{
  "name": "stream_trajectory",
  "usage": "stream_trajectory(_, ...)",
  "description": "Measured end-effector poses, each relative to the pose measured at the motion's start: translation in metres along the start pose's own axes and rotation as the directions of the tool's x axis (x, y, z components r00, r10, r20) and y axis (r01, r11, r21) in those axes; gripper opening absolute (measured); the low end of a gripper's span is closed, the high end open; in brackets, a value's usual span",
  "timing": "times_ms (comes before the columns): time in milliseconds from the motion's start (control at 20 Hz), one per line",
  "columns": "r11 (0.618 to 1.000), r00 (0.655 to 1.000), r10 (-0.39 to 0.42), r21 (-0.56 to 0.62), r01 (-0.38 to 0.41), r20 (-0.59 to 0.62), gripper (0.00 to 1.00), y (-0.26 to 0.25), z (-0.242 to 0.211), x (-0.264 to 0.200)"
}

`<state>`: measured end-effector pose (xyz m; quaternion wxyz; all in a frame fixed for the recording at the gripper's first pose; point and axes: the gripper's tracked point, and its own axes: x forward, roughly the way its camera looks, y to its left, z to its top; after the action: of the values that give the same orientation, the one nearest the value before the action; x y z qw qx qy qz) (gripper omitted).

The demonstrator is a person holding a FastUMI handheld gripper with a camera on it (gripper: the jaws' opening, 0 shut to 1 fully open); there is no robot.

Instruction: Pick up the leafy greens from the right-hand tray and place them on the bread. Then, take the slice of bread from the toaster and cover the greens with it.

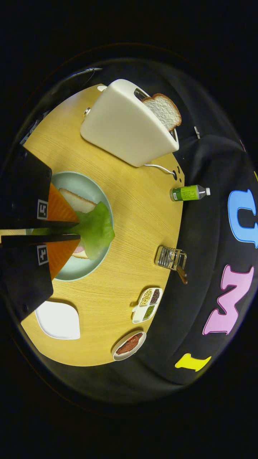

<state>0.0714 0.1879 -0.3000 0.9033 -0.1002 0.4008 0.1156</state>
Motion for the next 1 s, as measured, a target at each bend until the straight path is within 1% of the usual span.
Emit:
stream_trajectory(100,1.000,1.000,-0.006,0.018,0.007,-0.020,0.17,0.000,-0.004,0.004)
stream_trajectory(250,0.996,0.999,0.012,0.084,-0.008,-0.049,0.21,0.008,-0.008,0.008)
stream_trajectory(300,0.995,0.998,0.015,0.098,-0.010,-0.054,0.32,0.010,-0.007,0.009)
stream_trajectory(350,0.995,0.998,0.015,0.102,-0.010,-0.053,0.38,0.011,-0.007,0.009)
stream_trajectory(400,0.995,0.999,0.016,0.103,-0.011,-0.050,0.48,0.012,-0.006,0.009)
stream_trajectory(450,0.995,0.999,0.014,0.100,-0.010,-0.047,0.50,0.013,-0.006,0.008)
stream_trajectory(550,0.995,0.999,0.015,0.098,-0.011,-0.041,0.66,0.014,-0.005,0.004)
stream_trajectory(600,0.995,0.999,0.014,0.095,-0.010,-0.036,0.76,0.013,-0.004,0.002)
stream_trajectory(650,0.996,0.999,0.014,0.094,-0.012,-0.029,0.80,0.014,-0.003,-0.001)
stream_trajectory(700,0.996,1.000,0.019,0.093,-0.017,-0.019,0.86,0.016,-0.002,-0.005)
stream_trajectory(750,0.996,1.000,0.020,0.092,-0.019,-0.007,0.87,0.017,0.001,-0.009)
stream_trajectory(850,0.995,0.999,0.026,0.091,-0.028,0.032,0.99,0.021,0.009,-0.019)
stream_trajectory(1000,0.998,0.996,0.032,0.054,-0.037,0.087,1.00,0.028,0.019,-0.029)
